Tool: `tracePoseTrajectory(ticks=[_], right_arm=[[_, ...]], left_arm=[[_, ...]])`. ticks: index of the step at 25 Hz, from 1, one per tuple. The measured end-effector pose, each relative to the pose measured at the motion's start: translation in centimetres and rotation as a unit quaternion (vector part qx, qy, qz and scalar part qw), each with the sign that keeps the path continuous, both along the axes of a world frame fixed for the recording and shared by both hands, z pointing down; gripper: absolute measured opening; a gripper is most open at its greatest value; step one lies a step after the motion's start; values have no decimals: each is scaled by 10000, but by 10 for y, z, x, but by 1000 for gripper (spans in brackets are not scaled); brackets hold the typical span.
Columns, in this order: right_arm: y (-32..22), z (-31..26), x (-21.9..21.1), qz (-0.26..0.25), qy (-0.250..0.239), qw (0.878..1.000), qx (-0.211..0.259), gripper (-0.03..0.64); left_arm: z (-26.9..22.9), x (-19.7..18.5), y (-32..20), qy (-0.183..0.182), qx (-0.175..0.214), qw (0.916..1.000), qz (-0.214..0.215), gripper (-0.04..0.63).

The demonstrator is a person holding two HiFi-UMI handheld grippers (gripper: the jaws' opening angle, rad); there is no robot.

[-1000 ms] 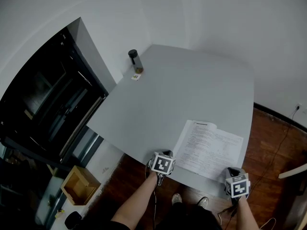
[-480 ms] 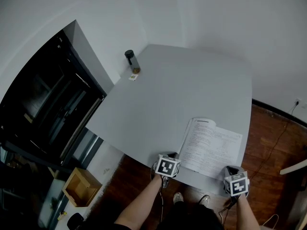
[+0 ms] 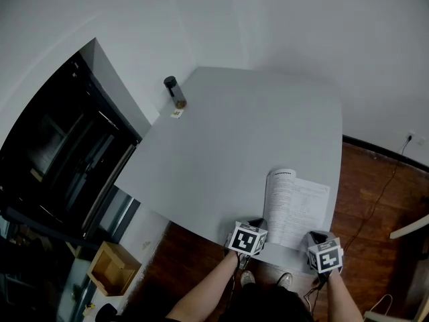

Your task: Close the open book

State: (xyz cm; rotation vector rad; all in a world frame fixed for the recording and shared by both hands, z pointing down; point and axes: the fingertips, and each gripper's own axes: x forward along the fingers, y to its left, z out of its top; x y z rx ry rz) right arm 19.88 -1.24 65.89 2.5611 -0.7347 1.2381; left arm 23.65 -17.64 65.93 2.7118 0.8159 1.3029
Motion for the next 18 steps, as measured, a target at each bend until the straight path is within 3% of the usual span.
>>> tracePoseTrajectory(ticks=[18], right_arm=[[31, -24, 4, 193, 375, 9986, 306, 3]], left_arm=[[-47, -16, 91, 541, -482, 9935, 876, 5]])
